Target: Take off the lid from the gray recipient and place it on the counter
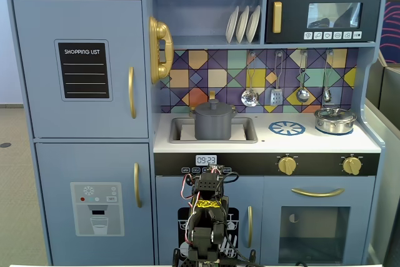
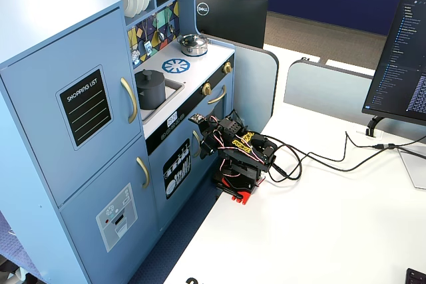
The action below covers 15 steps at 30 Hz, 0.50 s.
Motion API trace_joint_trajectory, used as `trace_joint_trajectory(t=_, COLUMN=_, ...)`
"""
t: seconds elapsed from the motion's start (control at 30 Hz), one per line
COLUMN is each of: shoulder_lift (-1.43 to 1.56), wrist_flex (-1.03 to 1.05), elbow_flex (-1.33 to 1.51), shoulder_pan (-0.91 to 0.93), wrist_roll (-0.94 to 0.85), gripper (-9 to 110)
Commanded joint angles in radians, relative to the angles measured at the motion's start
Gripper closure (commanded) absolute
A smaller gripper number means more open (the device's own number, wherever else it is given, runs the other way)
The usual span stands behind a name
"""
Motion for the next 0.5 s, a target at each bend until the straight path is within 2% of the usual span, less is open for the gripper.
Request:
trace_joint_trajectory(t=0.0, shoulder_lift=-0.008, wrist_flex=0.101, elbow_flex=-0.044, shoulder_pan=0.037, wrist_roll=-0.021, gripper=101)
trace_joint_trajectory(t=0.2, shoulder_lift=-0.186, wrist_flex=0.044, elbow_flex=-0.417, shoulder_pan=0.011, wrist_roll=-0.009, gripper=101)
trace_joint_trajectory(t=0.3, shoulder_lift=-0.256, wrist_flex=0.002, elbow_flex=-0.643, shoulder_pan=0.017, wrist_roll=-0.060, gripper=101)
trace_joint_trajectory(t=0.47, shoulder_lift=-0.285, wrist_flex=-0.225, elbow_flex=-0.854, shoulder_pan=0.021, wrist_roll=-0.083, gripper=101)
